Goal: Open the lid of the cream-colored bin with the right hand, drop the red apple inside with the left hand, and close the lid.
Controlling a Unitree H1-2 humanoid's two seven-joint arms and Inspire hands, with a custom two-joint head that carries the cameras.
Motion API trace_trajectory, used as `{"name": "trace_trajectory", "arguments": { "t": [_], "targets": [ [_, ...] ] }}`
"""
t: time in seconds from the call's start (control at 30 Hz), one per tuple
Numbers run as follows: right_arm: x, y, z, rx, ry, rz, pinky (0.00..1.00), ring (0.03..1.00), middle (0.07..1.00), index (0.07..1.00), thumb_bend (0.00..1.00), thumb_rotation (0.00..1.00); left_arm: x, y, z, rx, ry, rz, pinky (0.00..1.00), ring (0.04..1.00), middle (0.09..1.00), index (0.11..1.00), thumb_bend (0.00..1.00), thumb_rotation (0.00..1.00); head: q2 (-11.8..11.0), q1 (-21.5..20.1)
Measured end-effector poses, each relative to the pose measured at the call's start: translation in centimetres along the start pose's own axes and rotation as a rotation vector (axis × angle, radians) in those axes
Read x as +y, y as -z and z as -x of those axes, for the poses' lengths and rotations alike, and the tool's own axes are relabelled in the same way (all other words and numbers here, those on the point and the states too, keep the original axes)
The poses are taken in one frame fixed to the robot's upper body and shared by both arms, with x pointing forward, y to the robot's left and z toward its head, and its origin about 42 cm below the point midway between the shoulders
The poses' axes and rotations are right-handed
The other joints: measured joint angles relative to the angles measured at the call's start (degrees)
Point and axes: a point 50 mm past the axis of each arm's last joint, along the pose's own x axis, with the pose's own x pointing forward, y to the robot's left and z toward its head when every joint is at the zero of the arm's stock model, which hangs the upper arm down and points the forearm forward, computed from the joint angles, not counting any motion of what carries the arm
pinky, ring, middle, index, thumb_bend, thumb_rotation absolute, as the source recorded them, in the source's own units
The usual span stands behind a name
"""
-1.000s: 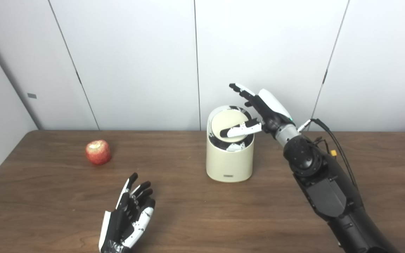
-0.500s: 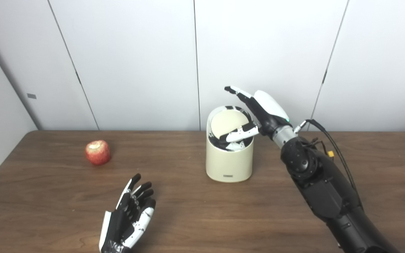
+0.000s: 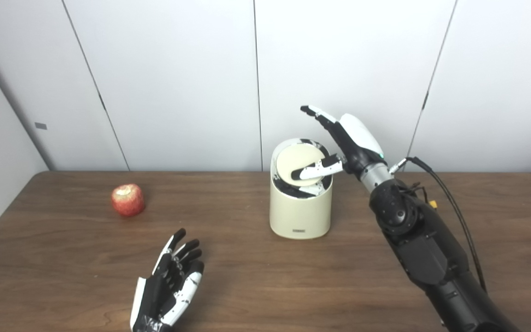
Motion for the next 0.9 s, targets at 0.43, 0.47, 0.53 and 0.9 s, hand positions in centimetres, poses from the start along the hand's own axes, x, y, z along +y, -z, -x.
{"name": "trace_trajectory", "arguments": {
  "t": [0.43,0.47,0.53,0.9],
  "targets": [
    [-0.4,0.6,0.0,0.067,0.014,-0.011,0.81,0.887,0.895,0.874,0.88,0.28,0.1,0.0,0.0,-0.001,0.002,0.002,0.80,0.811,0.840,0.949,0.47,0.36,0.5,-0.6],
    [-0.4,0.6,0.0,0.067,0.014,-0.010,0.81,0.887,0.894,0.874,0.89,0.28,0.1,0.0,0.0,-0.001,0.003,0.002,0.80,0.813,0.840,0.949,0.47,0.36,0.7,-0.6],
    [-0.4,0.6,0.0,0.064,0.008,-0.002,0.81,0.889,0.894,0.875,0.91,0.27,0.1,0.0,0.0,-0.001,0.003,0.002,0.79,0.810,0.837,0.946,0.48,0.36,0.9,-0.6],
    [-1.2,-1.3,-0.2,-0.053,-0.064,0.272,0.90,0.953,0.942,0.922,0.98,0.19,0.1,0.0,0.0,0.000,0.002,0.001,0.80,0.811,0.837,0.943,0.48,0.35,1.7,-0.7]
  ]
}}
